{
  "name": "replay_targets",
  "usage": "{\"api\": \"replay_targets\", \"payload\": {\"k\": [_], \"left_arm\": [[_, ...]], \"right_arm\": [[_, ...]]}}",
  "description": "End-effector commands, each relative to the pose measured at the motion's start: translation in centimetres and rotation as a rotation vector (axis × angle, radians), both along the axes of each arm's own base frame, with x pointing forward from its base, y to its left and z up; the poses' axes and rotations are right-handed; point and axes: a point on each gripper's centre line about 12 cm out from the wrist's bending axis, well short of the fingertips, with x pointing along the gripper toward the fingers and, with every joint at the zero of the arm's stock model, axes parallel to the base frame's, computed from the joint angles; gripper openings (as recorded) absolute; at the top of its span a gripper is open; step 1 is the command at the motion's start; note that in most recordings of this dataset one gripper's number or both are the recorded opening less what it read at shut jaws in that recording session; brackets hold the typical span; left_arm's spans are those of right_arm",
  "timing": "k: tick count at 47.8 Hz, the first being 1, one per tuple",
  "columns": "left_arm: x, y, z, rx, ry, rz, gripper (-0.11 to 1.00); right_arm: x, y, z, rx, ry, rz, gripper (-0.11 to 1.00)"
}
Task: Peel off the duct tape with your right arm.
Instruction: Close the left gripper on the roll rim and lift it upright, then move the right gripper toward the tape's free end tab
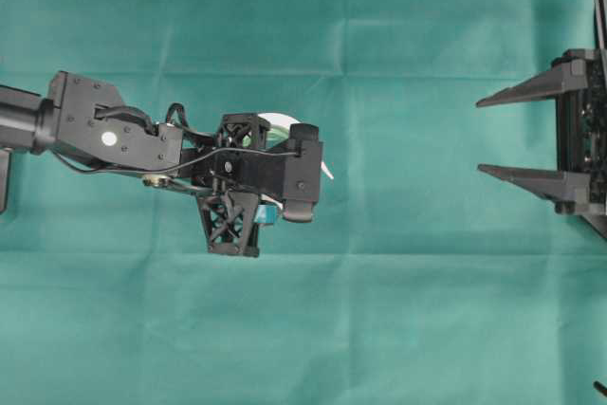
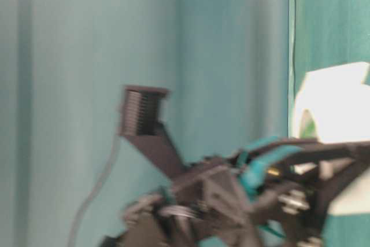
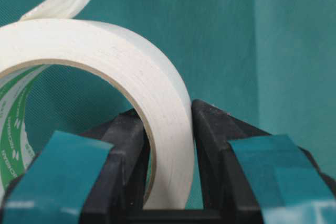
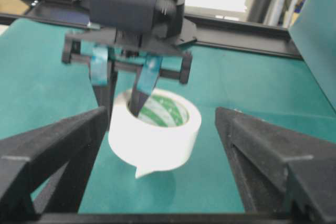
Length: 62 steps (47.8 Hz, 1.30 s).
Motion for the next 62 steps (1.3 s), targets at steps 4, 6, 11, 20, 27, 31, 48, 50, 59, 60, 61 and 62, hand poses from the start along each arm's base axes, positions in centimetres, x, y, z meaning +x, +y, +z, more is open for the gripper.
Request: {"api": "replay_targets", "payload": {"k": [4, 6, 11, 20, 27, 31, 48, 50, 59, 60, 61, 62], "left_arm": [[0.7, -0.1, 6.0, -0.001, -0.089, -0.006, 0.21], [0.8, 0.0, 6.8, -0.002, -0.091, -0.005, 0.21], [0.9, 0.0, 8.7, -0.002, -0.101, -0.004, 0.21], [0.8, 0.0, 11.6, 0.001, -0.083, -0.007, 0.21], [0.9, 0.0, 13.4, 0.005, -0.05, -0.01, 0.21], [1.0, 0.1, 14.0, 0.01, -0.047, -0.015, 0.21], [1.7, 0.0, 14.9, 0.042, -0.066, -0.057, 0.21], [1.7, 0.0, 14.8, 0.043, -0.063, -0.058, 0.21], [1.8, 0.0, 14.5, 0.043, -0.057, -0.059, 0.21], [1.7, 0.0, 14.5, 0.043, -0.056, -0.059, 0.21], [1.8, 0.0, 14.5, 0.043, -0.057, -0.059, 0.21], [1.7, 0.0, 14.4, 0.043, -0.053, -0.059, 0.21]], "right_arm": [[0.2, 0.0, 0.3, 0.0, -0.009, -0.001, 0.75], [0.2, 0.0, 0.4, 0.0, -0.011, -0.001, 0.75], [0.2, 0.0, 0.4, 0.0, -0.011, -0.001, 0.75], [0.2, 0.0, 0.4, 0.002, -0.012, -0.001, 0.75], [0.2, 0.0, 0.5, 0.004, -0.014, -0.001, 0.75], [0.2, 0.0, 0.5, 0.006, -0.012, -0.002, 0.75], [0.5, 0.0, 0.4, 0.007, -0.005, -0.003, 0.74], [0.6, 0.0, 0.4, 0.007, -0.002, -0.003, 0.74], [2.0, -0.1, 0.4, 0.009, 0.029, -0.003, 0.74], [2.1, -0.1, 0.5, 0.011, 0.031, -0.004, 0.74], [2.4, -0.1, 0.5, 0.011, 0.034, -0.004, 0.74], [2.6, -0.1, 0.5, 0.011, 0.038, -0.004, 0.74]]}}
